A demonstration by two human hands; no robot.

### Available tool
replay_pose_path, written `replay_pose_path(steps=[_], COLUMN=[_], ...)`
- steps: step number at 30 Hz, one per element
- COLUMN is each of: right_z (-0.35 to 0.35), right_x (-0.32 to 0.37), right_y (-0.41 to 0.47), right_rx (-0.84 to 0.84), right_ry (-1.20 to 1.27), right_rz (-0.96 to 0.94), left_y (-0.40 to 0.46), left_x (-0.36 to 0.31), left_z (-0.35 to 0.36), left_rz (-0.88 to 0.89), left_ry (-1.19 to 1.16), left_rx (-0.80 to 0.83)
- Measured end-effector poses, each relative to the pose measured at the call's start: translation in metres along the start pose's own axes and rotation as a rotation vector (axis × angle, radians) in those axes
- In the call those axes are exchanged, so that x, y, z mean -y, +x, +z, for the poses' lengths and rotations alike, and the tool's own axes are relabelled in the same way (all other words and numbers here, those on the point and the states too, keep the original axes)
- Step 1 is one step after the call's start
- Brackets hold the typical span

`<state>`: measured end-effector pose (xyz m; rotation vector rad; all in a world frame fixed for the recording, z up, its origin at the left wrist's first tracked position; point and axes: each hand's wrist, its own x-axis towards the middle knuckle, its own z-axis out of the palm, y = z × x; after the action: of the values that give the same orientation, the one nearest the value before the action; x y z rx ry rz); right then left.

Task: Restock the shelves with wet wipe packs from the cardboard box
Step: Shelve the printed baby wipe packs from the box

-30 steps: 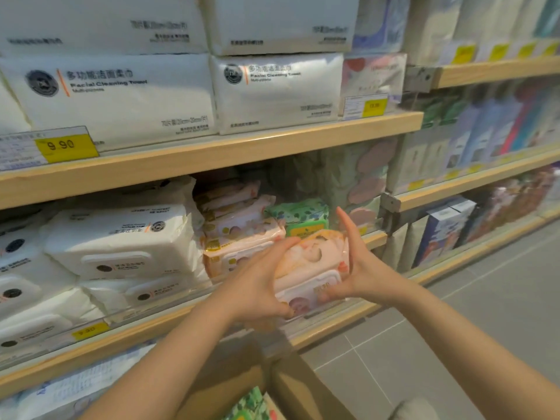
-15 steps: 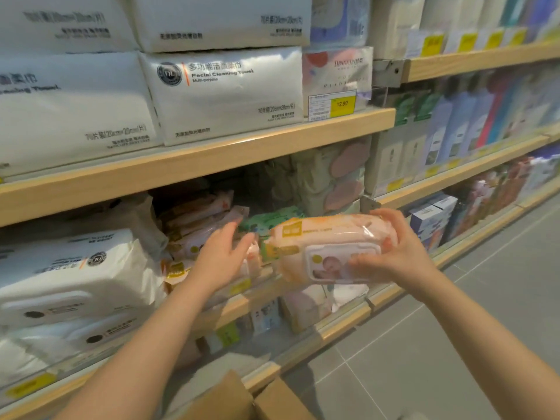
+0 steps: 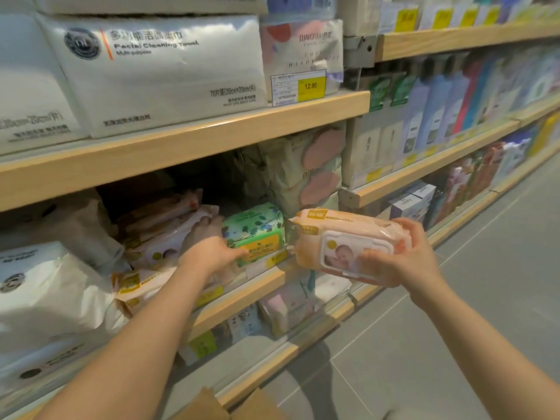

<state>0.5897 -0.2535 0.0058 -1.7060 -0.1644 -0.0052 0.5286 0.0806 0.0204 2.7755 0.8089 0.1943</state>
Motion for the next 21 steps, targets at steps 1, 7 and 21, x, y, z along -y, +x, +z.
replay_pose_path(steps=[1, 7, 21], right_z=[0.0, 0.007, 0.023], right_x=[0.001, 0.014, 0.027], right_y=[0.0, 0.001, -0.009], right_rx=[-0.001, -0.009, 0.063], right_ry=[-0.005, 0.05, 0.105], right_rz=[0.001, -0.055, -0.086], left_y=[-0.005, -0.016, 0.014], left_x=[-0.002, -0.002, 0.042], left_z=[-0.002, -0.007, -0.035], left_rz=[0.002, 0.067, -0.169], left_ry=[-0.02, -0.021, -0.076], left_rx=[0.004, -0.082, -0.025])
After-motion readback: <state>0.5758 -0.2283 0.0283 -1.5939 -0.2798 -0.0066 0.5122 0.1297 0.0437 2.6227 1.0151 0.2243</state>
